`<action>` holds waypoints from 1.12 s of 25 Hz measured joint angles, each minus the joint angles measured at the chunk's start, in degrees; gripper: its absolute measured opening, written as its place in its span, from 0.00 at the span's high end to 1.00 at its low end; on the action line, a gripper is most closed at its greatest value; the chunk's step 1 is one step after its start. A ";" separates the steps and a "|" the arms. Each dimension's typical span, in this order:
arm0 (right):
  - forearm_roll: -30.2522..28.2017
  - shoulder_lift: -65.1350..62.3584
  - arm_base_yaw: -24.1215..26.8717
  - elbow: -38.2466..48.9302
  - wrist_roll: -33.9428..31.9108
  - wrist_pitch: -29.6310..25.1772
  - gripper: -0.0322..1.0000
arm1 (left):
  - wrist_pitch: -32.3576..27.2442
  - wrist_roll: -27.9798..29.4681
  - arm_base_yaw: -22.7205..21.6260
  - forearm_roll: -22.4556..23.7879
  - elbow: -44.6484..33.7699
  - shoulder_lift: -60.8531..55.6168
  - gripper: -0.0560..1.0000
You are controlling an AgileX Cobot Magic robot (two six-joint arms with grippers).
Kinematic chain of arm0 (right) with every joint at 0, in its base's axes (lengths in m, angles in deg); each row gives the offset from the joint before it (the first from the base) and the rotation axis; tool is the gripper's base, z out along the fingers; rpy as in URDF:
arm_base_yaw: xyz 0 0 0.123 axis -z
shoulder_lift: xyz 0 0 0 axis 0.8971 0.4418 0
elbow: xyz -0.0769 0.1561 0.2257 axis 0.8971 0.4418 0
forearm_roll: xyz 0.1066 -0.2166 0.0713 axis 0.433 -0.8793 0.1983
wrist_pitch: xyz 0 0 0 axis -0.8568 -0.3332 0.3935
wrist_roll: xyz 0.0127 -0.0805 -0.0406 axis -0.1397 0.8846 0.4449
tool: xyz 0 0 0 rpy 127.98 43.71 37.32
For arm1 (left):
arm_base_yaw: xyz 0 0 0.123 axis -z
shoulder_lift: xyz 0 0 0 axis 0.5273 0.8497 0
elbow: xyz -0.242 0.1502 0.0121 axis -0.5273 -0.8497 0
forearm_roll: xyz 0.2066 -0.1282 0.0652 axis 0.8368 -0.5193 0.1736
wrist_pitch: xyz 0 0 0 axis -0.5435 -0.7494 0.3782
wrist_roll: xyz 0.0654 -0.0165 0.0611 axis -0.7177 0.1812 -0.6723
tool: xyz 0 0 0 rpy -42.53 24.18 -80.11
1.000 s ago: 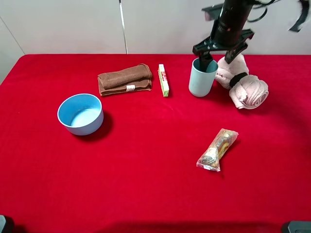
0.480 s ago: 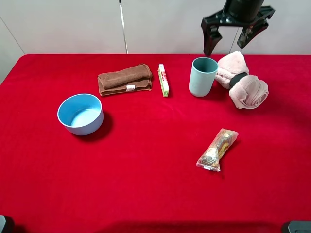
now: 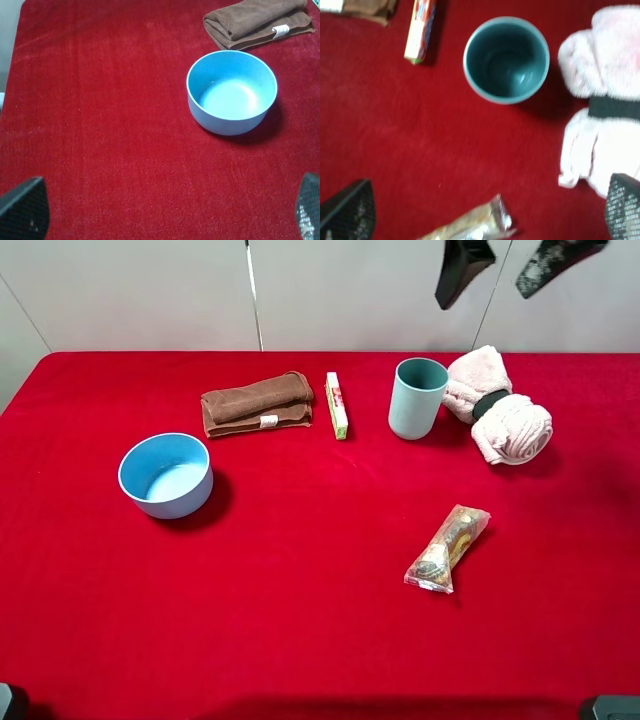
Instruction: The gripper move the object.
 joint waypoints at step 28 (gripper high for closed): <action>-0.93 -48.34 0.00 34.44 0.00 0.05 0.30 | 0.00 -0.06 0.00 0.00 0.00 0.00 0.02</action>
